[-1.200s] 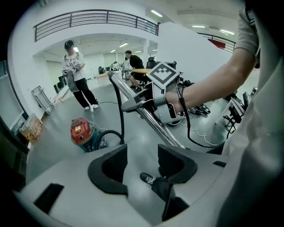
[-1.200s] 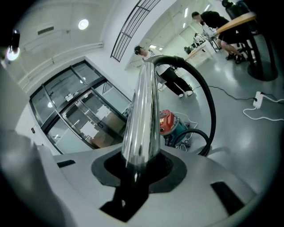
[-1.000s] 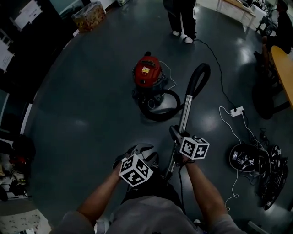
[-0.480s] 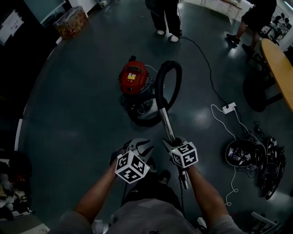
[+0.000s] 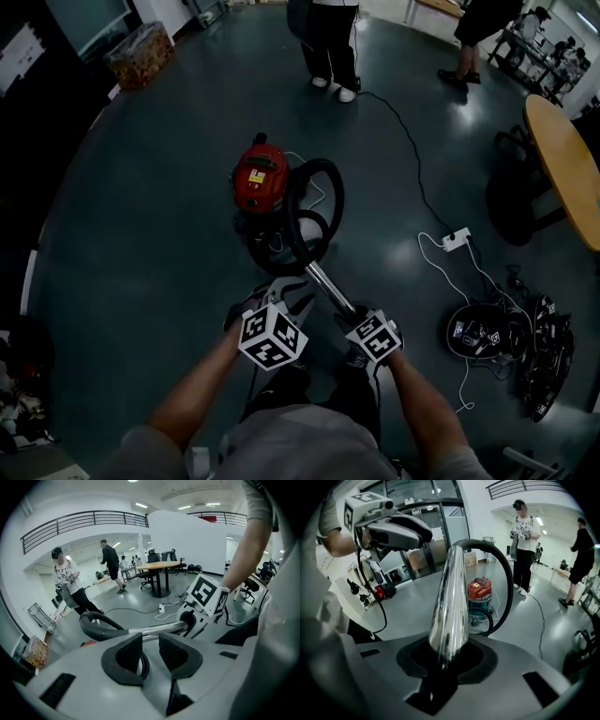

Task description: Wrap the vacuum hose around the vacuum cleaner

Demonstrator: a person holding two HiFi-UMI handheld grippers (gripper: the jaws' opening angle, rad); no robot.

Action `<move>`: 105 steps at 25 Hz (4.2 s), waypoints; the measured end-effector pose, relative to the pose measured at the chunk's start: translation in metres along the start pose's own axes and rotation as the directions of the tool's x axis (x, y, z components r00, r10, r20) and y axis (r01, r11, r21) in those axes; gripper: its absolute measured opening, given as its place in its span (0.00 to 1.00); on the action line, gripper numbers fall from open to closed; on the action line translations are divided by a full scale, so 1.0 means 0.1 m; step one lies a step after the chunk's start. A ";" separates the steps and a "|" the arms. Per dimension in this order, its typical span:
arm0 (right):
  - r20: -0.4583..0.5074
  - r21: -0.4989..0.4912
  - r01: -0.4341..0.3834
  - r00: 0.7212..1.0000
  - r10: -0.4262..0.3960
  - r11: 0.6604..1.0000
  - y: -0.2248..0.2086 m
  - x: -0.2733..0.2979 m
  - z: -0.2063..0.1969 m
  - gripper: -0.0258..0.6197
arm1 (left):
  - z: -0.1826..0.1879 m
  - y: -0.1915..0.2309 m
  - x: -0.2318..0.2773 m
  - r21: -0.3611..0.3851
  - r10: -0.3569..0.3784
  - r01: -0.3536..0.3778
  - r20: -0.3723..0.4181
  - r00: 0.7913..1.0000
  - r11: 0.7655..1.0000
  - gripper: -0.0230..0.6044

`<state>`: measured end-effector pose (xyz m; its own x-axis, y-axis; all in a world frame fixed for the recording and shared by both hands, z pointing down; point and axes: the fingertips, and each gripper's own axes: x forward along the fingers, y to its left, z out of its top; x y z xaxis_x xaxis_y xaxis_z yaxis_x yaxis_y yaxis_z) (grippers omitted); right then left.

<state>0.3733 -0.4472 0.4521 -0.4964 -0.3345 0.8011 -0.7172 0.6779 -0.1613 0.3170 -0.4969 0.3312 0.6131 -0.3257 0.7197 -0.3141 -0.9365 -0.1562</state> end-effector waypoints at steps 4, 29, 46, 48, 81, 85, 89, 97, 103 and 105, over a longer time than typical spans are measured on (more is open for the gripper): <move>-0.061 -0.108 -0.040 0.998 0.033 0.993 -0.32 -0.11 -0.16 0.21 | 0.18 0.03 0.32 0.013 0.026 -0.026 -0.028 0.999 1.000 0.22; -0.392 -0.738 -0.329 0.920 0.022 0.590 -2.15 -0.56 -1.18 0.21 | 0.44 -0.69 1.99 -0.167 -0.078 0.024 -0.326 0.942 0.986 0.34; -0.501 -0.839 -0.485 0.866 0.000 0.249 -2.79 0.92 -1.18 0.21 | -0.91 -0.61 3.29 -0.261 -0.219 0.129 -0.351 0.910 0.957 0.41; -0.521 -0.829 -0.511 0.853 0.019 0.225 -2.83 1.19 -1.24 0.21 | -1.15 -0.63 3.50 -0.276 -0.229 0.129 -0.371 0.900 0.952 0.40; -0.611 -0.766 -0.615 0.787 0.083 0.186 -3.59 5.03 -3.23 0.21 | -4.11 -0.72 6.37 -0.186 -0.016 -0.103 -0.550 0.835 0.977 0.32; -0.633 -0.745 -0.624 0.773 0.046 0.235 -3.71 5.16 -3.37 0.21 | -4.20 -0.70 6.56 -0.172 -0.033 -0.071 -0.537 0.843 0.983 0.32; -0.645 -0.724 -0.628 0.763 0.043 0.285 -3.84 5.20 -3.43 0.21 | -4.20 -0.64 6.72 -0.168 -0.060 -0.032 -0.515 0.855 0.985 0.32; -0.616 -0.678 -0.605 0.778 0.128 0.417 -4.00 5.24 -3.56 0.22 | -4.17 -0.59 6.97 -0.157 -0.156 0.088 -0.495 0.855 0.984 0.32; -0.526 -0.695 -0.526 0.837 0.152 0.490 -4.14 5.23 -3.46 0.37 | -4.20 -0.60 7.08 -0.186 -0.195 0.115 -0.506 0.840 0.976 0.32; -0.499 -0.702 -0.501 0.853 0.152 0.505 -4.19 5.18 -3.42 0.39 | -4.21 -0.61 7.09 -0.194 -0.199 0.115 -0.505 0.840 0.974 0.32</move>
<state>0.5835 -0.6808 1.1317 -0.2882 0.1448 0.9466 0.2298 0.9701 -0.0784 0.4659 -0.6161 1.1357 0.2113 -0.0210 0.9772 -0.3759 -0.9246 0.0614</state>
